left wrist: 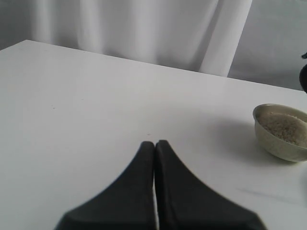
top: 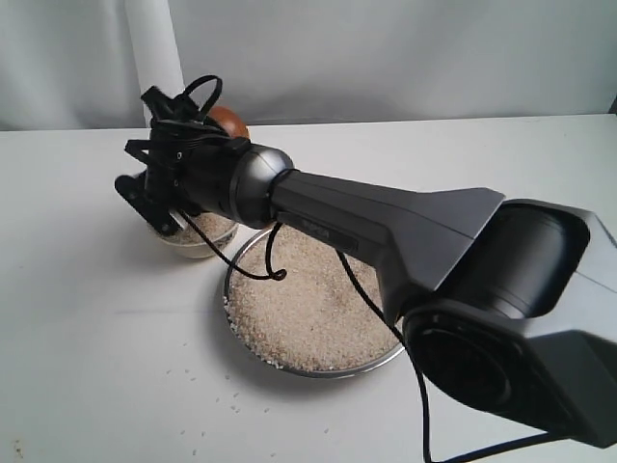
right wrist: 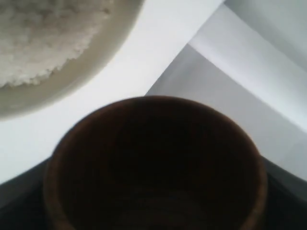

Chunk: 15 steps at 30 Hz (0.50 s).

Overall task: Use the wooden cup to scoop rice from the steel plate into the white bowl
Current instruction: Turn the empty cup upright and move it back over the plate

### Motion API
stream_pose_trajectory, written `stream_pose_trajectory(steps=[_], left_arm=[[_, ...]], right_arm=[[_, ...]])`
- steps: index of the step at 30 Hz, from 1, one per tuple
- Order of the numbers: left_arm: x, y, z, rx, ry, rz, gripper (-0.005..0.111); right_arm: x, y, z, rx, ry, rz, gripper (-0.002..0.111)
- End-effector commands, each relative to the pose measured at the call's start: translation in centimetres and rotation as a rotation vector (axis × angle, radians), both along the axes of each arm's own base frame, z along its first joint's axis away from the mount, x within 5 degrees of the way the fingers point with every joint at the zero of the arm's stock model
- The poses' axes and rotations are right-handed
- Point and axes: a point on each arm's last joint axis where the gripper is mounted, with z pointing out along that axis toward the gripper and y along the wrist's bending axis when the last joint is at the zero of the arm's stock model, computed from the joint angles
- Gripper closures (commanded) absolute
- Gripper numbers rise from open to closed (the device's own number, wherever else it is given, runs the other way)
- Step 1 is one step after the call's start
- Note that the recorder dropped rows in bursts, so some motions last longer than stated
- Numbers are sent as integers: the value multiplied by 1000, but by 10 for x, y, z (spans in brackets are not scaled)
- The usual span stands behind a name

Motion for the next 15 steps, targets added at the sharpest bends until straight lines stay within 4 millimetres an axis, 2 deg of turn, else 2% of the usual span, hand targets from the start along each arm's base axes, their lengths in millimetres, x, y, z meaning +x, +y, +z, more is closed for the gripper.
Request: stream_pose_trajectory(steps=[1, 3, 5, 7, 15], left_arm=[[1, 0, 0, -6, 1, -2, 107], [1, 0, 0, -6, 1, -2, 107], [1, 0, 0, -6, 1, -2, 107], [1, 0, 0, -6, 1, -2, 107], [1, 0, 0, -6, 1, -2, 107]], right_arm=[[-3, -4, 34, 499, 35, -265, 108], [-5, -6, 48, 783, 61, -404, 108], [-7, -8, 61, 968, 80, -488, 108], [-8, -10, 71, 1077, 89, -530, 108], [-13, -16, 86, 1166, 114, -597, 108]])
